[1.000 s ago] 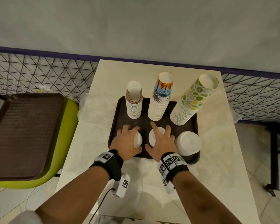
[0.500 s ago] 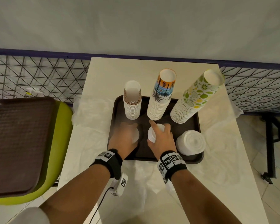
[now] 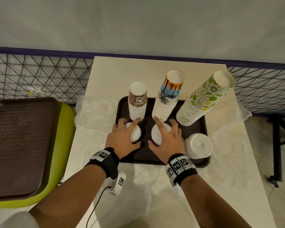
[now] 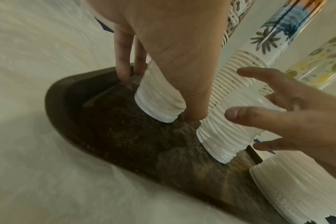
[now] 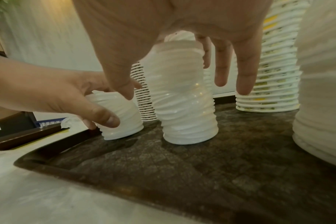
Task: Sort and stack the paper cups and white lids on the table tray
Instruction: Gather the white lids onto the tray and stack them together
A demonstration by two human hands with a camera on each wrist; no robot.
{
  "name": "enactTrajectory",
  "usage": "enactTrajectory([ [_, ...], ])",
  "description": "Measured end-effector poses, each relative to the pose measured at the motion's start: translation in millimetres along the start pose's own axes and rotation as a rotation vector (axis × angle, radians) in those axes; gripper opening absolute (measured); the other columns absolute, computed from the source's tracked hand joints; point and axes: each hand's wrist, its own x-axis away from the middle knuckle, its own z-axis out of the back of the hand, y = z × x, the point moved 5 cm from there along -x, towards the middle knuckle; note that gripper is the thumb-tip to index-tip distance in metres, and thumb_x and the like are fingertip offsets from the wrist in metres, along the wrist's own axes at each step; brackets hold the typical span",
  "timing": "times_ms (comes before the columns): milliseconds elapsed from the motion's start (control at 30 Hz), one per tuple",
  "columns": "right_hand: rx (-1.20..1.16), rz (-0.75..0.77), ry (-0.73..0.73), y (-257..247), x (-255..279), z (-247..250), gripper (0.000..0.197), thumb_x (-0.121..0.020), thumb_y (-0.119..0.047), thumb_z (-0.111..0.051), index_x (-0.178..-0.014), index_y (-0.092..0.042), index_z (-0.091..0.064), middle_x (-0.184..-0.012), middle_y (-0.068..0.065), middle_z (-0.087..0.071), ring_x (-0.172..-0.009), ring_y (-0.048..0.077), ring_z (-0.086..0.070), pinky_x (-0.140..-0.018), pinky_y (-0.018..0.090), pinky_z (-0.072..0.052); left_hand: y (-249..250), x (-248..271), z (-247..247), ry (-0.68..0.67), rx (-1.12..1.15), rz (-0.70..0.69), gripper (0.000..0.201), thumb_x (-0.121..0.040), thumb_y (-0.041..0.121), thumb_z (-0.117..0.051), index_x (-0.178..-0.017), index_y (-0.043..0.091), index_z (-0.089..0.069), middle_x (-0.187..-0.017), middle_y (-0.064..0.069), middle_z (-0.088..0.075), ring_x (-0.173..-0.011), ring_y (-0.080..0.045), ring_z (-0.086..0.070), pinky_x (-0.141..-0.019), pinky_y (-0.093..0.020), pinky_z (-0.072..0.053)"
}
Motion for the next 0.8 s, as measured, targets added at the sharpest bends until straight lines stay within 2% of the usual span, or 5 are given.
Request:
enactTrajectory([
  [167, -0.025, 0.013, 0.04, 3.9, 12.1, 4.4, 0.084, -0.08, -0.053, -0.07, -0.149, -0.052, -0.022, -0.158, 0.015, -0.018, -0.135, 0.04, -0.036, -0.103, 0.056, -0.047, -11.2, 13.0, 6.4, 0.074, 0.102, -0.03, 0.087, -0.073, 0.058, -0.076, -0.148, 0.047, -0.032, -0.154, -0.003, -0.024, -0.131, -0.035, -0.046, -0.088, -0.049, -0.059],
  [333, -0.068, 0.004, 0.066, 11.9, 20.0, -4.8, 0.056, -0.081, -0.037, -0.075, -0.125, -0.034, -0.041, -0.155, 0.016, -0.024, -0.13, 0.04, -0.041, -0.1, 0.052, -0.051, -22.6, 20.7, 1.2, 0.129, 0.163, -0.065, 0.062, -0.076, 0.043, -0.08, -0.131, 0.032, -0.054, -0.154, -0.004, -0.03, -0.129, -0.032, -0.05, -0.085, -0.046, -0.061],
  [467, -0.102, 0.049, 0.085, 10.7, 16.5, -11.2, 0.046, -0.088, -0.024, -0.071, -0.122, -0.033, -0.041, -0.152, 0.016, -0.026, -0.127, 0.039, -0.044, -0.095, 0.05, -0.055, -19.8, 19.1, -3.3, 0.154, 0.161, -0.084, 0.054, -0.08, 0.037, -0.079, -0.129, 0.032, -0.057, -0.152, -0.004, -0.034, -0.127, -0.031, -0.053, -0.086, -0.044, -0.061],
  [667, -0.103, 0.072, 0.108, 11.6, 13.2, -12.6, 0.046, -0.091, -0.023, -0.07, -0.122, -0.033, -0.038, -0.151, 0.013, -0.028, -0.122, 0.037, -0.048, -0.09, 0.049, -0.058, -17.4, 22.6, -3.2, 0.166, 0.17, -0.091, 0.057, -0.081, 0.037, -0.078, -0.133, 0.033, -0.054, -0.149, -0.005, -0.036, -0.123, -0.031, -0.056, -0.085, -0.044, -0.061],
  [800, -0.129, 0.061, 0.093, 12.1, 13.9, -12.1, 0.046, -0.09, -0.023, -0.069, -0.122, -0.033, -0.037, -0.151, 0.012, -0.026, -0.124, 0.037, -0.047, -0.09, 0.049, -0.057, -11.9, 28.4, 6.3, 0.171, 0.186, -0.076, 0.064, -0.078, 0.043, -0.079, -0.136, 0.03, -0.054, -0.15, -0.007, -0.035, -0.129, -0.033, -0.048, -0.096, -0.046, -0.056],
])
